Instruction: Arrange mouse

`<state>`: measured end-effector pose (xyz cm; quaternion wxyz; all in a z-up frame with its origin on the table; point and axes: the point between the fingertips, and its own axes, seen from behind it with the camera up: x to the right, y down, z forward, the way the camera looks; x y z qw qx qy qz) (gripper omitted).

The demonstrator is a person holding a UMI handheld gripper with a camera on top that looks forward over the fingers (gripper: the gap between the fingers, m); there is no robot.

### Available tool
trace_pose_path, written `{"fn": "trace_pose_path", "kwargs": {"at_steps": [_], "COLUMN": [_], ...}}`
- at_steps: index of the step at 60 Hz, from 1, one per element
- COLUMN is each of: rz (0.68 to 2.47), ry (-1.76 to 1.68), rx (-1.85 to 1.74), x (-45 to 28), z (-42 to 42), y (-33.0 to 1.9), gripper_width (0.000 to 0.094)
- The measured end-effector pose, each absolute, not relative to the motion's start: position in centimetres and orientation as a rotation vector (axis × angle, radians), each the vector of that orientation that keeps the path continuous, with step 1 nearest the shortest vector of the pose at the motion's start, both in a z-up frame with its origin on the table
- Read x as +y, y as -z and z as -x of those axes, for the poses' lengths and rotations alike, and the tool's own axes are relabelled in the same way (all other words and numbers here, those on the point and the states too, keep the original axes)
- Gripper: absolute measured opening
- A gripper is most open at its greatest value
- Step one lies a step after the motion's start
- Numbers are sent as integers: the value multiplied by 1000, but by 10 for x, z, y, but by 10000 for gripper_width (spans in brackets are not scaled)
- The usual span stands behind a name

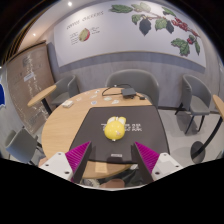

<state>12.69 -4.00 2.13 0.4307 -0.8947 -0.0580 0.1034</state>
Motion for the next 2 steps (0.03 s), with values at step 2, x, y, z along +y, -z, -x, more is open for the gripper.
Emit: {"fn": "trace_pose_path", "kwargs": {"at_steps": [2], "rz": [2228], "ry": [-262], "rx": [-151], "x": [-53], "z": [-133], "y": [-23], "gripper_width": [856]}}
